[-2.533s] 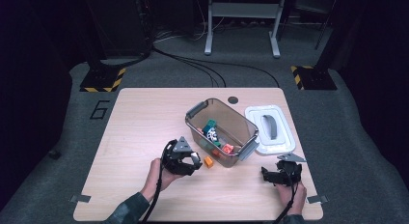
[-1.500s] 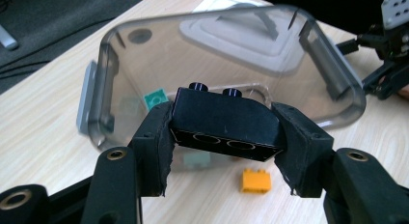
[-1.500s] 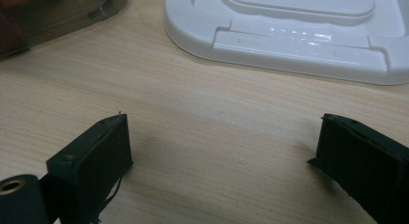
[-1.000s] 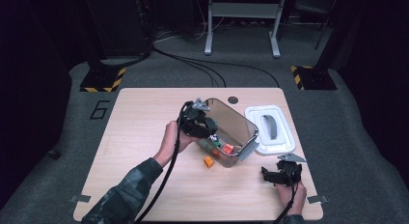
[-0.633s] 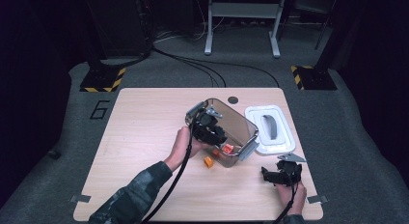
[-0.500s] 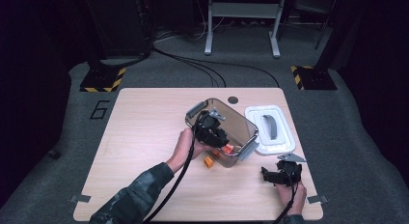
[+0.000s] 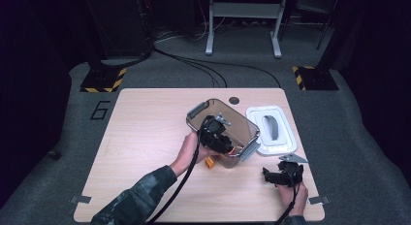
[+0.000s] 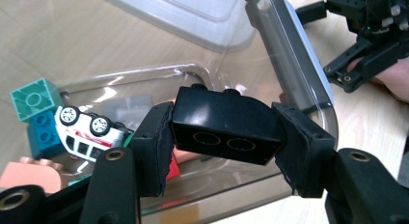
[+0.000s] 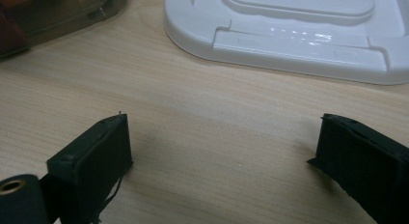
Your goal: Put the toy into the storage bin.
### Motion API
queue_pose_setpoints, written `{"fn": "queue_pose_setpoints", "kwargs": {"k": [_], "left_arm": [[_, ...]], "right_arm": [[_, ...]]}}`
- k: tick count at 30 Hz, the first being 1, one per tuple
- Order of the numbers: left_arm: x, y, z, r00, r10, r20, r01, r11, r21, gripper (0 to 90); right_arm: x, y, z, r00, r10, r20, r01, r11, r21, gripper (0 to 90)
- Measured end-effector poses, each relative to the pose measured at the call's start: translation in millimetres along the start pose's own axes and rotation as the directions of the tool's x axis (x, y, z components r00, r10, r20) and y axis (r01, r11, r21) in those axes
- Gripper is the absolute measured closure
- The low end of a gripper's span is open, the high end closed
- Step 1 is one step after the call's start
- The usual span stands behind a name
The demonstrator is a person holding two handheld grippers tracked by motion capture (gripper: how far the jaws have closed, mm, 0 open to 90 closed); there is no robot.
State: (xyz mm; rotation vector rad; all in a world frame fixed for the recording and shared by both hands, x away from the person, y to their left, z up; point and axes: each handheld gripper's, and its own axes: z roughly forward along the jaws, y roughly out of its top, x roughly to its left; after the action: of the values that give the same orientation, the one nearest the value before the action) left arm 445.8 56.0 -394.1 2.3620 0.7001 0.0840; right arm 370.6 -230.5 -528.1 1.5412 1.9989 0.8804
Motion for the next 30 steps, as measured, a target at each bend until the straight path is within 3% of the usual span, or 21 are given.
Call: {"fn": "queue_pose_setpoints", "kwargs": {"k": [9, 17, 24, 30], "left_arm": [[-2.3, -4.5, -11.8, 0.9999, 0.007, 0.010, -0.006, 0.9997, -0.024, 30.3], [-5.1, -19.5, -40.3, 0.9993, 0.022, -0.031, -0.024, 0.9957, -0.089, 22.2], [-4.8, -44.6, -57.1, 0.9963, 0.010, -0.085, -0.021, 0.9916, -0.128, 18.2], [2.8, -74.7, -47.0, 0.9928, -0.016, -0.118, 0.000, 0.9917, -0.129, 16.2]], "right_arm": [[-0.1, 0.0, 0.0, 1.0000, 0.000, -0.001, 0.000, 1.0000, 0.000, 4.5], [-1.0, -0.2, -0.5, 0.9999, -0.012, -0.006, 0.012, 0.9999, 0.005, 4.5], [-0.9, -0.2, -0.5, 0.9999, -0.011, -0.005, 0.011, 0.9999, 0.005, 4.5], [-0.9, -0.1, -0.4, 0.9999, -0.012, -0.006, 0.012, 0.9999, 0.004, 4.4]]}}
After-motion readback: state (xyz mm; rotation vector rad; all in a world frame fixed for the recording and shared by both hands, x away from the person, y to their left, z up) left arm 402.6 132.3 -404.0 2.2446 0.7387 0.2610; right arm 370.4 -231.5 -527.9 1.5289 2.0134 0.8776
